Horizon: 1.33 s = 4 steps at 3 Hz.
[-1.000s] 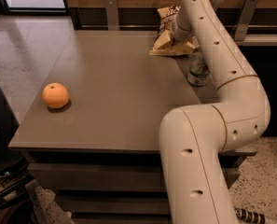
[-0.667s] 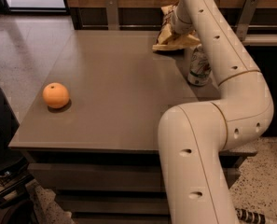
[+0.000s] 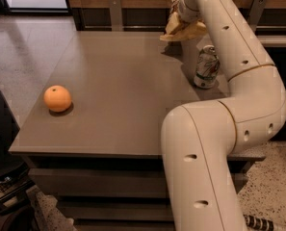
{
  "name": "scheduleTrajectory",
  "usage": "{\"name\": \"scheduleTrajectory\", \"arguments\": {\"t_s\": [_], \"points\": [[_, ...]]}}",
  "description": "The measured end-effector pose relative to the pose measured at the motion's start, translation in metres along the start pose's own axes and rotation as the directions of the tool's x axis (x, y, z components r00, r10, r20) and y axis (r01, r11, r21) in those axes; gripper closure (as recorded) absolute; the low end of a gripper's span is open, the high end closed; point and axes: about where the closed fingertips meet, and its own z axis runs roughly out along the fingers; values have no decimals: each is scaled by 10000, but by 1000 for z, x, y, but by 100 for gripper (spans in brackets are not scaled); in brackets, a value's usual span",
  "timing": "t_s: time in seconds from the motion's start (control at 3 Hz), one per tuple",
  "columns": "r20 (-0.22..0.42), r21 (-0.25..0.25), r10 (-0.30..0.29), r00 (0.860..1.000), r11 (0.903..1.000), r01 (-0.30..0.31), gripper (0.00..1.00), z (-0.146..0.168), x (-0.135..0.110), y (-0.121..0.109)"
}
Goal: Move brown chip bag near orange
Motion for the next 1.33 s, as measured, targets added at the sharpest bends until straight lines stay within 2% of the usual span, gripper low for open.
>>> {"name": "scheduleTrajectory", "arguments": {"t_s": [0.67, 1.0, 1.33], "points": [[140, -26, -492, 9987, 9988, 492, 100, -49, -2, -10], [194, -255, -856, 9961, 9960, 860, 100, -69, 1, -10], [327, -807, -1297, 9910, 9880, 1320, 100, -85, 5, -4]]}}
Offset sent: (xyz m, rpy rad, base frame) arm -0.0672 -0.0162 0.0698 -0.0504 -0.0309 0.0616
